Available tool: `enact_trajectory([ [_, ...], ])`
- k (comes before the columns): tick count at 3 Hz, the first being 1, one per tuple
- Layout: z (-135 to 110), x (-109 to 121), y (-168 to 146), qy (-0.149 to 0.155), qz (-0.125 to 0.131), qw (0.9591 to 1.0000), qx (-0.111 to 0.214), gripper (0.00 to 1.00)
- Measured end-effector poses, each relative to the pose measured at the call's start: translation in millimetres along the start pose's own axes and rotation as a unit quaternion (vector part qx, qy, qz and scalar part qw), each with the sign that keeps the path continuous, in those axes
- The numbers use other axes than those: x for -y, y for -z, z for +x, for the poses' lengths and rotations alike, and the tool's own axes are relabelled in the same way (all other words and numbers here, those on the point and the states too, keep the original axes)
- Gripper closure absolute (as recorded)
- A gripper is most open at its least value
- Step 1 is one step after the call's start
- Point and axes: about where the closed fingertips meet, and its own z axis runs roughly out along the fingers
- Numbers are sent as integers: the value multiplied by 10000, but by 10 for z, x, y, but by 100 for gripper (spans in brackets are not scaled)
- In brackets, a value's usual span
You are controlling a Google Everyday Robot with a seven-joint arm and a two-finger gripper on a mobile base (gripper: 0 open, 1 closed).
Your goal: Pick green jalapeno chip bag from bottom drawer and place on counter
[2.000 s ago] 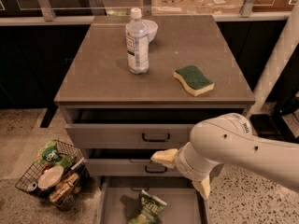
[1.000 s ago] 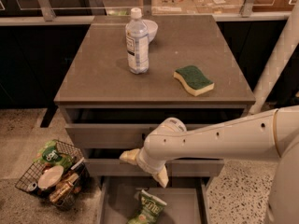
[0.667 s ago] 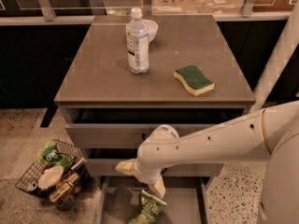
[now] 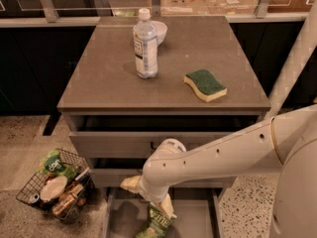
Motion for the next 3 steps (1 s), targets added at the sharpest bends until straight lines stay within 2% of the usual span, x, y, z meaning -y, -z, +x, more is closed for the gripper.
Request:
enact_trajectory([
  [1,-8,-41,-23,74,-99,9997,-187,0],
  [2,-129,-501,73,940,-933,9859,-1028,0],
  [3,-197,-828,196,1224,-1388,9699,-1581,0],
])
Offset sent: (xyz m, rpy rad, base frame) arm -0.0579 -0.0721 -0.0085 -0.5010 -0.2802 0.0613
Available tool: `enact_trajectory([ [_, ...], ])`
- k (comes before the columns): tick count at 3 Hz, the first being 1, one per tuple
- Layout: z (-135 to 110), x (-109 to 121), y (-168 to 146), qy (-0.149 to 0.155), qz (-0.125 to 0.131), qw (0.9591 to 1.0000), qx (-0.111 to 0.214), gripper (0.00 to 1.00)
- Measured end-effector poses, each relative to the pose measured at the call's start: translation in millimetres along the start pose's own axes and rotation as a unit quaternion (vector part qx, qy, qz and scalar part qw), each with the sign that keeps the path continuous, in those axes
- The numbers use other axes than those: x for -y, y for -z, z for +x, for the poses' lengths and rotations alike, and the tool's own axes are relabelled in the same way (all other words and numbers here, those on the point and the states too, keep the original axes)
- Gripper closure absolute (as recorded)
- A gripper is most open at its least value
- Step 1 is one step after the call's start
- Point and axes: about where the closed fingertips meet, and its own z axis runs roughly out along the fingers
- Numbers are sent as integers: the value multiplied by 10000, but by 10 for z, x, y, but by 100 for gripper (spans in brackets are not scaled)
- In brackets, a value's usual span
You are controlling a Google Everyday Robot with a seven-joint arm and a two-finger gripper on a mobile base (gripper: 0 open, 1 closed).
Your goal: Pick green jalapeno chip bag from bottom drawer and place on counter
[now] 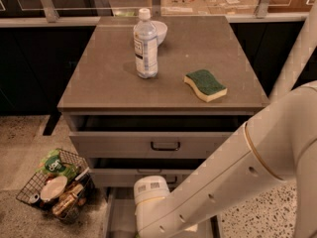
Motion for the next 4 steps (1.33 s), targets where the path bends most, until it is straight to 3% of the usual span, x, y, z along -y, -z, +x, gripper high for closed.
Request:
enact_trajectory([
  [1,-37,-52,-1,-320,-78,9994,-51,0],
  [2,-33,-51,-1,-327,-71,9994,-50,0],
  [3,80,-46,-170,-438,240,9987,15,0],
  [4,200,-202,-638,-1067,676,9914,349,0],
])
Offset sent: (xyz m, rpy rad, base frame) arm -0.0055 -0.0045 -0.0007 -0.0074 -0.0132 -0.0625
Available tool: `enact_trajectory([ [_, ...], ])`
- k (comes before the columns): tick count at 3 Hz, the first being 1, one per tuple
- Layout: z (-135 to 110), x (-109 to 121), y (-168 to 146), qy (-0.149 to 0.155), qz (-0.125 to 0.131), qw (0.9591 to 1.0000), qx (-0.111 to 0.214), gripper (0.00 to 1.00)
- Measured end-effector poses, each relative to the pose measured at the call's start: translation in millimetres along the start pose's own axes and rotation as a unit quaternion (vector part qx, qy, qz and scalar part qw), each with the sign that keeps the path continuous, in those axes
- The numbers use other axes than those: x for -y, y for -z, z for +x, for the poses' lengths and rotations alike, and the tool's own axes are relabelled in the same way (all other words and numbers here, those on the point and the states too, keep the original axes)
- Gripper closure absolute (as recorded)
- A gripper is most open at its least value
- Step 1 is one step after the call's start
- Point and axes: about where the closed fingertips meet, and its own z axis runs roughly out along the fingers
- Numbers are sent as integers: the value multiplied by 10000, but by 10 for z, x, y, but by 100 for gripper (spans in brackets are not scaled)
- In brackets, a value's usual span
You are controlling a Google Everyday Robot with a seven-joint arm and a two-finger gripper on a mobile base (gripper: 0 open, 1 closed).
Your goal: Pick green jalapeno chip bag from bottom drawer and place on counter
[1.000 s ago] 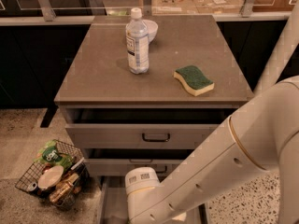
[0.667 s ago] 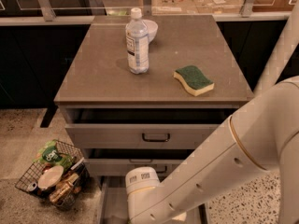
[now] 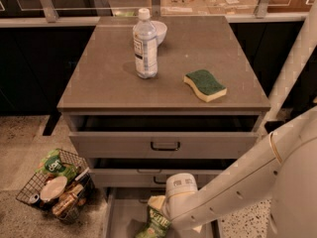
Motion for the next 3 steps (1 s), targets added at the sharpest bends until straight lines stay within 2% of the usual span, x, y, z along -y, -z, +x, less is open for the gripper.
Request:
enact_trajectory([
  [1,122,-244,-645,-344,346,9985,229,0],
  [2,129,-270,-1076,-60,669,9973,304,0],
  [3,21,-81,-1447,364,1052,9929,424,0],
])
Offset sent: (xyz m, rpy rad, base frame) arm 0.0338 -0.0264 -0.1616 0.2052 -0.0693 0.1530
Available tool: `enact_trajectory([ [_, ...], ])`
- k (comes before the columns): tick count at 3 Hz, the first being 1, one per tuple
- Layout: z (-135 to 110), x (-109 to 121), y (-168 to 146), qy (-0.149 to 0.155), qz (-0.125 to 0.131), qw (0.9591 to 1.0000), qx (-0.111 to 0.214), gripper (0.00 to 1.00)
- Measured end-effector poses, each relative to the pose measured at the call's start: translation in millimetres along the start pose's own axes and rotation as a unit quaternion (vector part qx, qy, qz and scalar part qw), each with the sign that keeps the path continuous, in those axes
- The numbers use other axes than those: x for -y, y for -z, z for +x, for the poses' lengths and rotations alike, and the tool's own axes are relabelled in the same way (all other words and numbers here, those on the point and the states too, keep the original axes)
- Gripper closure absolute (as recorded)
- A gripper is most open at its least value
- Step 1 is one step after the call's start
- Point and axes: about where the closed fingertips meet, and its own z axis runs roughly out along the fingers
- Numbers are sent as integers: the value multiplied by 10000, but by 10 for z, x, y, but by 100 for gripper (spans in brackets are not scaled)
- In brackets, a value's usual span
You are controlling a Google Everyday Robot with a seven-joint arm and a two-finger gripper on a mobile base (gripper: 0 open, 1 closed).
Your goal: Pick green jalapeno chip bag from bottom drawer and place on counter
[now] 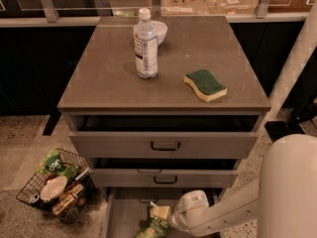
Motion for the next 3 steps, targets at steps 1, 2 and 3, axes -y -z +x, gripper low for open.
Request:
enact_trajectory([
  [1,-149,118,-429,297,231,9990,223,0],
  [2,-149,118,-429,297,231,9990,223,0],
  [3,-164,133,-689,257,41,9991,329,0],
])
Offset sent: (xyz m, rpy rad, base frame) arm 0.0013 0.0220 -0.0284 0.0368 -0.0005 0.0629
